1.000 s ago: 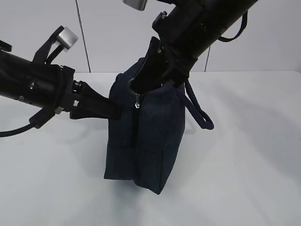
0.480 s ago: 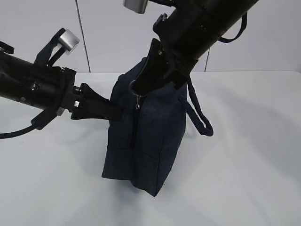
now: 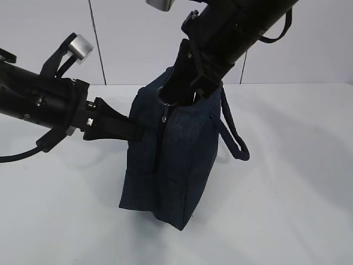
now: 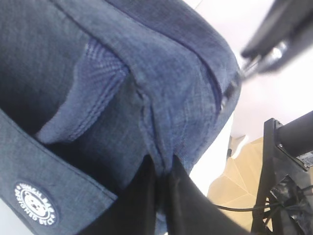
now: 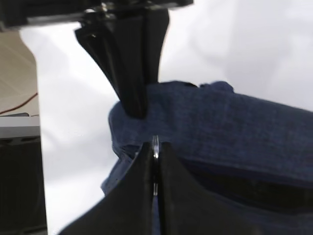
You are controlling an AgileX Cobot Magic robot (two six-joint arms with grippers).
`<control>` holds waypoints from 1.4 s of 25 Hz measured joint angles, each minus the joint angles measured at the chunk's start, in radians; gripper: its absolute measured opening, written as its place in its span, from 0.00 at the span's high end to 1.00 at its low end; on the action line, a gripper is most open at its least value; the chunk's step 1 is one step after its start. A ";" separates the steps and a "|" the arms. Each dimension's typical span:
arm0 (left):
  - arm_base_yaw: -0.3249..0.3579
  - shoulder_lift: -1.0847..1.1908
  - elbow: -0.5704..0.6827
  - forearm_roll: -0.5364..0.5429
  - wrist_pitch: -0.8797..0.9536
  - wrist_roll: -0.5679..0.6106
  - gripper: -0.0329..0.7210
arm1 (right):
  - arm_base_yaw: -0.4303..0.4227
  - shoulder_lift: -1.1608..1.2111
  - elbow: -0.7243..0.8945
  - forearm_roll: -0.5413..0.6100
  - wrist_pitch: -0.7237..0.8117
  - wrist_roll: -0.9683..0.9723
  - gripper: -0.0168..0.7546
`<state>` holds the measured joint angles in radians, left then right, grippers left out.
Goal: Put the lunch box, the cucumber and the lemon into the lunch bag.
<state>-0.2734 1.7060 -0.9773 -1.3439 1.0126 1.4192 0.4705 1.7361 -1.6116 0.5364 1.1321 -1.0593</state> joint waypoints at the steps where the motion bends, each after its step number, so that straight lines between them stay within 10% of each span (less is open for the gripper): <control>1: 0.000 0.000 0.000 0.002 -0.002 0.001 0.96 | 0.000 0.000 0.000 -0.017 -0.002 0.007 0.97; 35: 0.000 0.000 0.000 0.046 -0.059 0.005 0.96 | -0.147 0.122 -0.053 0.126 -0.005 0.032 0.97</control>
<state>-0.2734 1.7060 -0.9773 -1.2978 0.9534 1.4238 0.3237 1.8579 -1.6646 0.6620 1.1267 -1.0276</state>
